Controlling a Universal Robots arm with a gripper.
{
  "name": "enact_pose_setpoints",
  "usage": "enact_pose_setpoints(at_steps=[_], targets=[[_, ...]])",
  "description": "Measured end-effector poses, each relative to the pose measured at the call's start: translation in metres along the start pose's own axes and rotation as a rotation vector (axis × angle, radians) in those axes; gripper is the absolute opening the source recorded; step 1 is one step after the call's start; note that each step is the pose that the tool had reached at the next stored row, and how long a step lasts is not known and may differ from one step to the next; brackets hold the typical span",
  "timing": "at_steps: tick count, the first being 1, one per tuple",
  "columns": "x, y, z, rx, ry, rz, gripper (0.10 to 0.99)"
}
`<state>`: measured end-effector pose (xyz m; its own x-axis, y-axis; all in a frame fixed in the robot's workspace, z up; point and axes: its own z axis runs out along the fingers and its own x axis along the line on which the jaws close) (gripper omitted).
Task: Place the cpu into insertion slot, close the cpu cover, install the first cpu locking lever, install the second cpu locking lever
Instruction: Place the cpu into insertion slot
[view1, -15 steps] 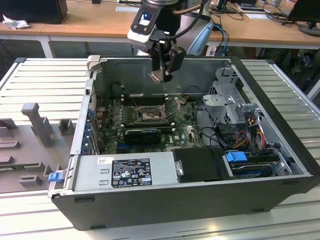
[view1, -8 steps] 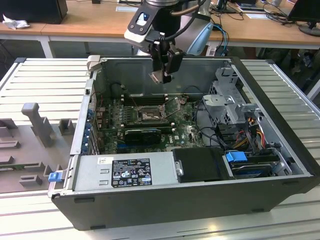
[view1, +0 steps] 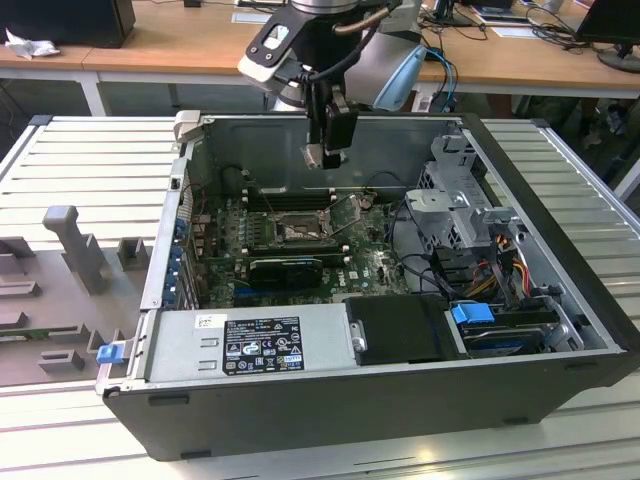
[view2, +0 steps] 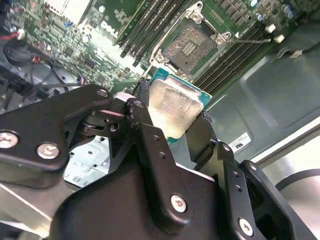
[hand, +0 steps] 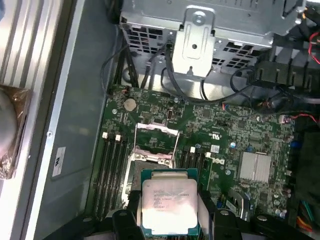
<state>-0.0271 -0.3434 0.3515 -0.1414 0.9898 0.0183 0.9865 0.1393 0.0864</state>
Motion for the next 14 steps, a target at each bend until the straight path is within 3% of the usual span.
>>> enact_pose_setpoints(at_steps=[5,8,14], targets=[[0.0,-0.0002,0.0023,-0.002,-0.0089,0.102,0.533],[-0.0001,-0.0004,0.0044,-0.002,-0.0101,0.115,0.533],[-0.0003,-0.0014,0.0162,-0.003,-0.0121,0.139,0.533]])
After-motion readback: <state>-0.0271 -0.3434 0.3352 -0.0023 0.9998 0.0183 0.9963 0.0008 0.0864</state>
